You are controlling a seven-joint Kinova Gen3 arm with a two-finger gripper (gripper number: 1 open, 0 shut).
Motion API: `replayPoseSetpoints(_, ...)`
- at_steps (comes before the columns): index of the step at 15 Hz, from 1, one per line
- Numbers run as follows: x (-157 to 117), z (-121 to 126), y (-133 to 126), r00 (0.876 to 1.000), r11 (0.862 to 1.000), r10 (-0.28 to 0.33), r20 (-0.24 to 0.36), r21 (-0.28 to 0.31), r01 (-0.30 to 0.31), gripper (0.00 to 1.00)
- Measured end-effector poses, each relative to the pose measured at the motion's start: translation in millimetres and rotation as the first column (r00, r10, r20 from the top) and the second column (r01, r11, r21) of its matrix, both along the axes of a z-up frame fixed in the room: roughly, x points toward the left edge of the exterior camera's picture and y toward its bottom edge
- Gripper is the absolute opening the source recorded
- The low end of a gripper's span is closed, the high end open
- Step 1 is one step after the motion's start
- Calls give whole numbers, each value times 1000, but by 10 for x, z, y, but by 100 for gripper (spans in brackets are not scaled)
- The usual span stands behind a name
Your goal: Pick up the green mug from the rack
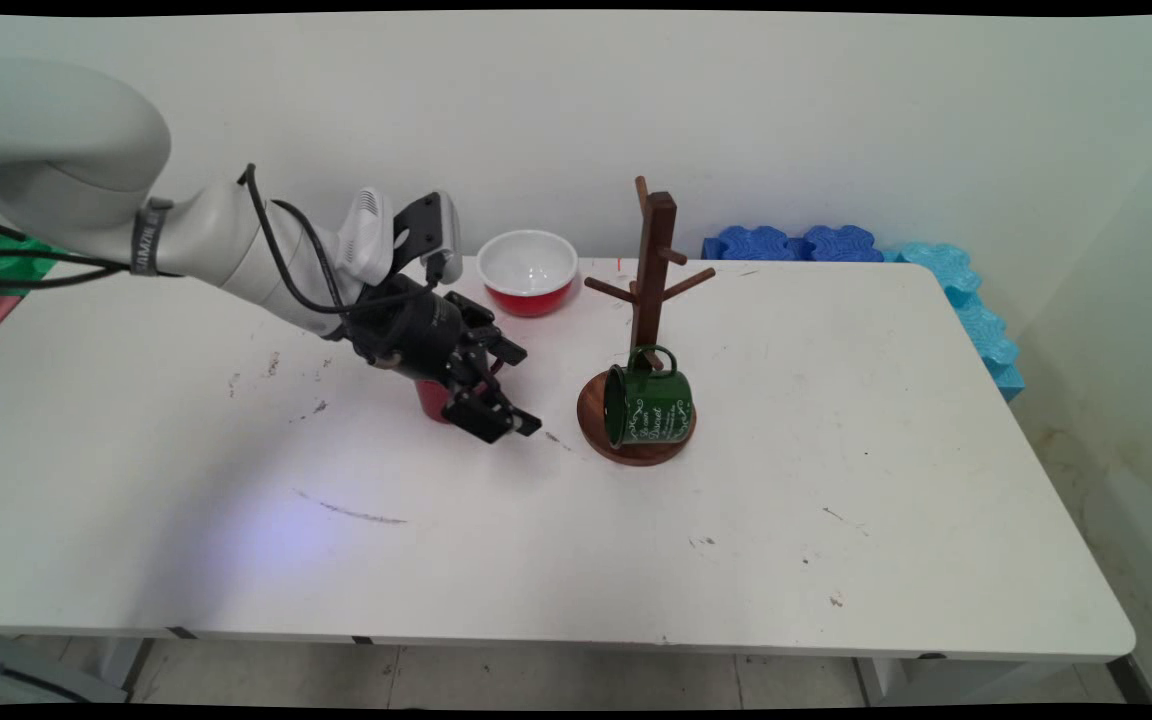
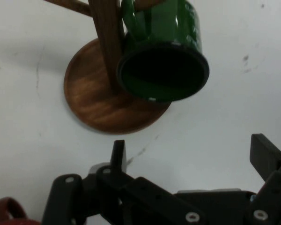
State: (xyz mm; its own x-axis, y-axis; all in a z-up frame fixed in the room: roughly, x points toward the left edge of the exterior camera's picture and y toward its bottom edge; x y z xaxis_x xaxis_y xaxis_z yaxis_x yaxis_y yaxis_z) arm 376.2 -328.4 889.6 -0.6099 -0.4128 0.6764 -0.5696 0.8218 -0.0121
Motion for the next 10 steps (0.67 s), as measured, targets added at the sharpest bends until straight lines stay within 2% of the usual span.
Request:
replayPoseSetpoints(5, -62, -69, 26, 993, 996, 76, -88, 41, -73, 100)
replayPoseSetpoints(10, -133, -155, 25, 968, 983, 175, -181, 94, -161, 100)
